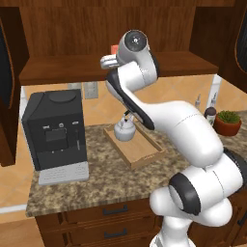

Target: Pick the kettle from the counter and place it on the tray. Then pick the mug from the cabinet and place it on the tray. Then close the cabinet doors.

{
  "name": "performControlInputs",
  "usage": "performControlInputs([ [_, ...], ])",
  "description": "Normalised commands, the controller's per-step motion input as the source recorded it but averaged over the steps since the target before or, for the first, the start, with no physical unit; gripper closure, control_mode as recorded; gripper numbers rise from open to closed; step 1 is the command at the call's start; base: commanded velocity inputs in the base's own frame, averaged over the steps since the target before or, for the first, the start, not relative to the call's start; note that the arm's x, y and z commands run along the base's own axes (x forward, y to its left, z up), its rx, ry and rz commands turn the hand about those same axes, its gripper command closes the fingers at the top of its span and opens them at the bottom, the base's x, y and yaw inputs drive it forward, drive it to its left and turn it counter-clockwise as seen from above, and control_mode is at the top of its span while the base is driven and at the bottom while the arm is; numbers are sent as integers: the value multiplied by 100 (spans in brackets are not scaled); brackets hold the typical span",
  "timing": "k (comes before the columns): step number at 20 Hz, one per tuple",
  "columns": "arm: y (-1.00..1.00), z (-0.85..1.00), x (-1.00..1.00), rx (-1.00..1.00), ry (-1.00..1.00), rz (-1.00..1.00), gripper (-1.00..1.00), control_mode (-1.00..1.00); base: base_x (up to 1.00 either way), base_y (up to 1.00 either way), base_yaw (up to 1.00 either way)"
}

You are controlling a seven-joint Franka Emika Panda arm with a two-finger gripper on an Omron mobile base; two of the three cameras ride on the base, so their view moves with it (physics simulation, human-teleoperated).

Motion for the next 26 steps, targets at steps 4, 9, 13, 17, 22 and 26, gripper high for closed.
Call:
performControlInputs([
  [4, 16, 12, 25, -1, 0, -11, -100, -100, 0, 0, 0],
  [9, 8, -1, 17, 0, 0, -11, -100, -100, 0, 0, 0],
  [13, 2, -4, 26, 0, 0, -6, -100, -100, 0, 0, 0],
  [17, 0, -9, 36, 0, 1, -4, -100, -100, 0, 0, 0],
  [22, 0, -12, 35, 0, 10, -3, -100, -100, 0, 0, 0],
  [26, 5, -1, 17, 0, 0, -2, -100, -100, 0, 0, 0],
])
